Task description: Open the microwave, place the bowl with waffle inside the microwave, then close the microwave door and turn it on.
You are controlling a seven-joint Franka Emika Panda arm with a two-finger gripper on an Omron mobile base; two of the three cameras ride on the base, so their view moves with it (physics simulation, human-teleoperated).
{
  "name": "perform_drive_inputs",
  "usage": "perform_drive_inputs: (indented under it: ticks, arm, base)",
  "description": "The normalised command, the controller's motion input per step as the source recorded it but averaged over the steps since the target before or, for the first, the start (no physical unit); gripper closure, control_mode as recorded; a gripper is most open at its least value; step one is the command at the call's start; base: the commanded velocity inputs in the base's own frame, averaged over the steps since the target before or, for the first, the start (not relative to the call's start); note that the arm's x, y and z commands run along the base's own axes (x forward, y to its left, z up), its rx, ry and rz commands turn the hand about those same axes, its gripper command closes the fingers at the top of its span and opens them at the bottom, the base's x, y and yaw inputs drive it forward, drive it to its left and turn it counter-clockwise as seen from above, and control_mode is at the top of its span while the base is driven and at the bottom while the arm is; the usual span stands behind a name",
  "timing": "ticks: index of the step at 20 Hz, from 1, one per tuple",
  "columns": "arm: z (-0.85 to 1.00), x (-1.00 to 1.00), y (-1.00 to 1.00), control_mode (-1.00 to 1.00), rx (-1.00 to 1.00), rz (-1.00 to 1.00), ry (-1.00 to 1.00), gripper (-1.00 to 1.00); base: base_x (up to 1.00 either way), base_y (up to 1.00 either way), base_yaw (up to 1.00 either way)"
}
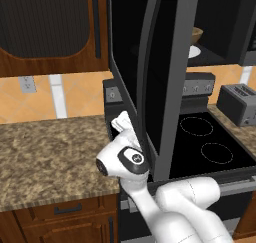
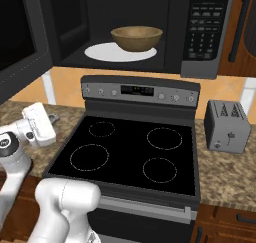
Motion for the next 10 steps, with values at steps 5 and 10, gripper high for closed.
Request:
perform_drive_inputs:
  ticks: [5,10]
  arm:
    - [0.0,-0.06,0.94,-1.0,-0.07,0.0,-0.26,1.0]
    - [0.0,-0.1,0.94,-1.0,-0.07,0.0,-0.3,1.0]
  base:
    - [0.0,0.0,0.0]
    - [0.0,0.0,0.0]
